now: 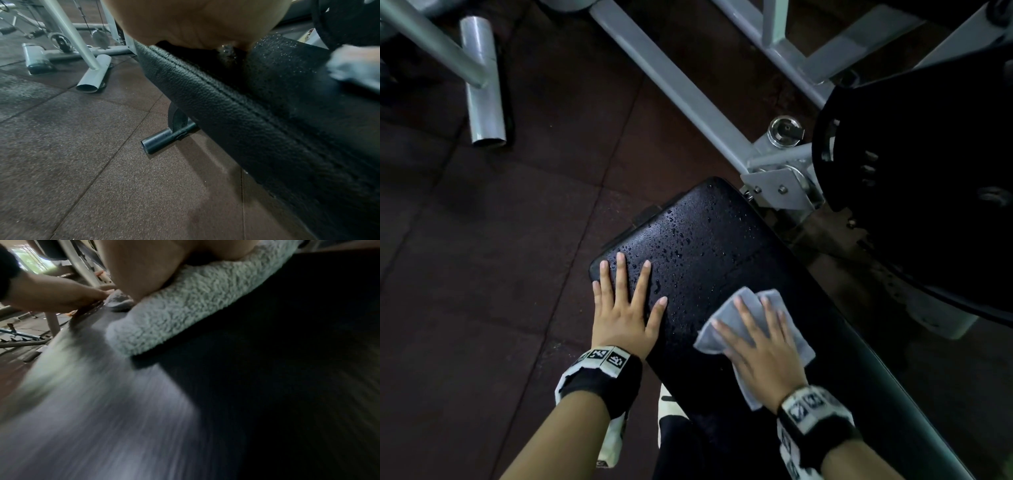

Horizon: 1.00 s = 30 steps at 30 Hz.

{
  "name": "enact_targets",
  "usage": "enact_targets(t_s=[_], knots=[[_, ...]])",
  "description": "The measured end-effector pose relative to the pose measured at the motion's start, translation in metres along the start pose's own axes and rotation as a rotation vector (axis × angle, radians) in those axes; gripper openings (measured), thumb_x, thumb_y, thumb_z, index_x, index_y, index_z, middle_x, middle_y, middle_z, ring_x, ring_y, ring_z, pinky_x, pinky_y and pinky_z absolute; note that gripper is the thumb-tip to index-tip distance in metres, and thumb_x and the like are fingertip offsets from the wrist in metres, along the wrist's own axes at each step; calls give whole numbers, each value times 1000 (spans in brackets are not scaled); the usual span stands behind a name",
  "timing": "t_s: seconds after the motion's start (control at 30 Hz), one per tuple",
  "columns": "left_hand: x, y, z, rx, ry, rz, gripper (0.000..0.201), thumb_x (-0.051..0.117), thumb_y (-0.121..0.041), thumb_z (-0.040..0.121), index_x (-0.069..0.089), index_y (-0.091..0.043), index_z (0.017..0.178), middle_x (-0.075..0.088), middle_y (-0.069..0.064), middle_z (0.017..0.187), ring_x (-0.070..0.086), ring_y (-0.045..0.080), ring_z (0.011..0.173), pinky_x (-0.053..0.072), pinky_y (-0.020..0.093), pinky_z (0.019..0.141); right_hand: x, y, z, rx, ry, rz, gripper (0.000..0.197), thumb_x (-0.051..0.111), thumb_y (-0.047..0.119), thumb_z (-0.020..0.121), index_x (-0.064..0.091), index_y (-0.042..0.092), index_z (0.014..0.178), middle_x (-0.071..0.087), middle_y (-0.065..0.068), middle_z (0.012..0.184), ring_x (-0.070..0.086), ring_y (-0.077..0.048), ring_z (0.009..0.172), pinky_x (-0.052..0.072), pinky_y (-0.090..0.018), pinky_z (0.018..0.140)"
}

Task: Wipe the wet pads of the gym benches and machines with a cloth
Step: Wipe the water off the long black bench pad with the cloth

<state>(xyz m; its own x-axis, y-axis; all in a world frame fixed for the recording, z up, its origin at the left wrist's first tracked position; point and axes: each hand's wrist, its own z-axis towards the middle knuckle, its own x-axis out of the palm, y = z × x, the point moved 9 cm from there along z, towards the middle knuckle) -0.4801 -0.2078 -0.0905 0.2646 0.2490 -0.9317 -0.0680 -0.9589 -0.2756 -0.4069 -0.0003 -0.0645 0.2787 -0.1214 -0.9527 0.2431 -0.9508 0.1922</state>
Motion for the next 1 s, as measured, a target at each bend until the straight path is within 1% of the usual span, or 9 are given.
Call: enact_targets(t_s=[0.17,0.3,0.33,0.43,0.5,0.63,0.8,0.87,1.0], knots=[[-1,-1,0,3,8,18,69,16,-64,93,18,-28,152,4,12,160,-1,37,146,4,51,115,-21,-50,58,-4,34,-37,47,25,52,95,25,50,143,18,7,157,20,-34,142,27,-54,108],[-2,0,0,-1,9,12,70,15,-65,93,18,-27,151,6,13,160,0,38,145,5,52,114,-26,-123,38,279,34,134,44,17,59,95,3,65,136,2,12,159,25,-29,140,31,-44,107],[-2,-1,0,0,10,6,70,14,-65,93,19,-27,151,7,14,159,1,39,145,6,53,114,-24,-135,23,341,32,210,45,17,64,92,0,68,134,7,8,159,31,-29,135,34,-42,104],[-2,-2,0,2,17,1,72,11,-66,92,21,-25,151,10,16,159,4,41,144,9,56,113,-29,-141,-22,365,-26,289,51,18,68,90,7,61,139,40,-10,144,53,-36,114,47,-42,91],[-1,-2,0,3,17,5,72,11,-66,92,21,-25,150,10,16,159,4,40,144,7,54,113,-27,-143,-39,393,2,322,54,25,65,90,13,55,142,48,-15,134,57,-37,108,49,-43,87],[0,-1,0,-8,20,-11,72,10,-67,92,20,-26,151,7,15,159,1,39,145,7,56,113,-27,-148,-24,439,6,310,54,25,60,92,15,49,144,49,-12,135,57,-34,108,46,-42,89],[-1,-2,1,-16,21,-15,73,11,-67,92,20,-26,151,6,14,160,0,39,145,8,57,113,-26,-142,59,371,39,448,49,25,68,89,7,67,134,44,-8,139,49,-33,120,40,-49,100],[-1,-1,0,-18,24,-12,72,11,-67,91,17,-27,151,4,13,160,-1,38,145,7,56,114,-22,-140,80,366,62,461,50,29,62,91,9,64,136,43,-7,139,48,-33,122,38,-50,102],[-1,0,-1,-27,27,5,71,10,-68,91,10,-29,151,1,12,160,-4,36,146,6,55,115,-24,-145,61,363,22,522,51,40,47,96,20,54,142,45,-5,138,48,-26,123,38,-38,102]])
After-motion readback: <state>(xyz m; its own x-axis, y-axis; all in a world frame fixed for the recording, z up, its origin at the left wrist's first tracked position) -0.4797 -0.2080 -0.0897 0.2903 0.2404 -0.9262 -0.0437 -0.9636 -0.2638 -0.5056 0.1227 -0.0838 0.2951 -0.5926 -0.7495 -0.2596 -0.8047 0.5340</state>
